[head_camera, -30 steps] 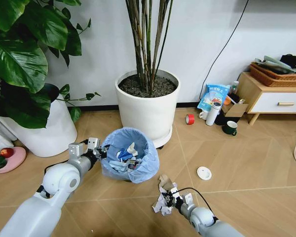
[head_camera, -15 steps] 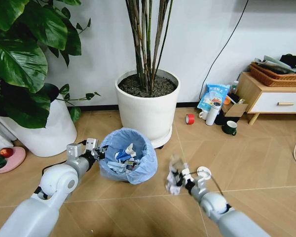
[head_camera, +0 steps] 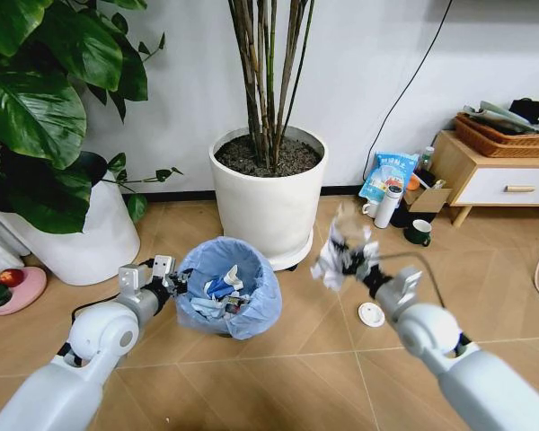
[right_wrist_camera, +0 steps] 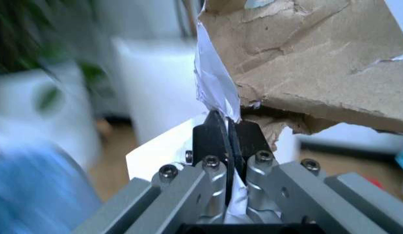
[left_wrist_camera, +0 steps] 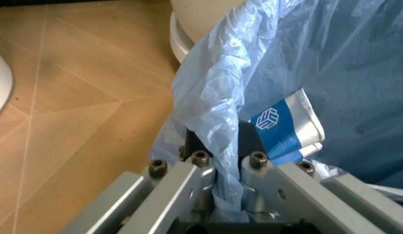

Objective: Pick up the trash bin and place the garbage on the floor into it.

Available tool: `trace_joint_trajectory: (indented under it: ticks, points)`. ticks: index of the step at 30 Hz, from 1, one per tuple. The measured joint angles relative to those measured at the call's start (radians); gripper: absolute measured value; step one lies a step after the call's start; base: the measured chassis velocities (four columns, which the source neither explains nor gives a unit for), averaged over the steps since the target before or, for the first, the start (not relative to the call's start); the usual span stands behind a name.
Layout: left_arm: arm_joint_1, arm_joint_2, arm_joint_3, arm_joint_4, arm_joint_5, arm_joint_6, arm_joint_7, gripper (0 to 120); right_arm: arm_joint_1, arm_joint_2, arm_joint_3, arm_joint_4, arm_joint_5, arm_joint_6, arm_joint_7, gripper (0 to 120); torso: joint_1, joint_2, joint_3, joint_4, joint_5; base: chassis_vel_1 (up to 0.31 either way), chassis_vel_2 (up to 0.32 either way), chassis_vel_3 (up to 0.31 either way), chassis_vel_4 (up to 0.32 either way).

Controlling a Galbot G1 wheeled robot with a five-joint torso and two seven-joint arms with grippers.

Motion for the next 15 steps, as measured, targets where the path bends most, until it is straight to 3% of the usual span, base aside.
trace_joint_trajectory:
  ticks: [4,15]
  points:
    - [-0.008,0.004,0.036,0.001,-0.001,-0.001,0.002,0,0.056,-0.027,-0.068,0.135,0.080,-0.016,0.018,0,0.000,0.000,0.000,0.0000,-0.0001,0.000,0.000,0.000,0.000]
    - [-0.048,-0.002,0.106,0.021,-0.024,-0.013,0.018,0,0.087,-0.031,-0.194,0.189,0.071,-0.043,-0.058,0,0.000,0.000,0.000,-0.0002,0.0002,0.000,0.000,0.000,0.000]
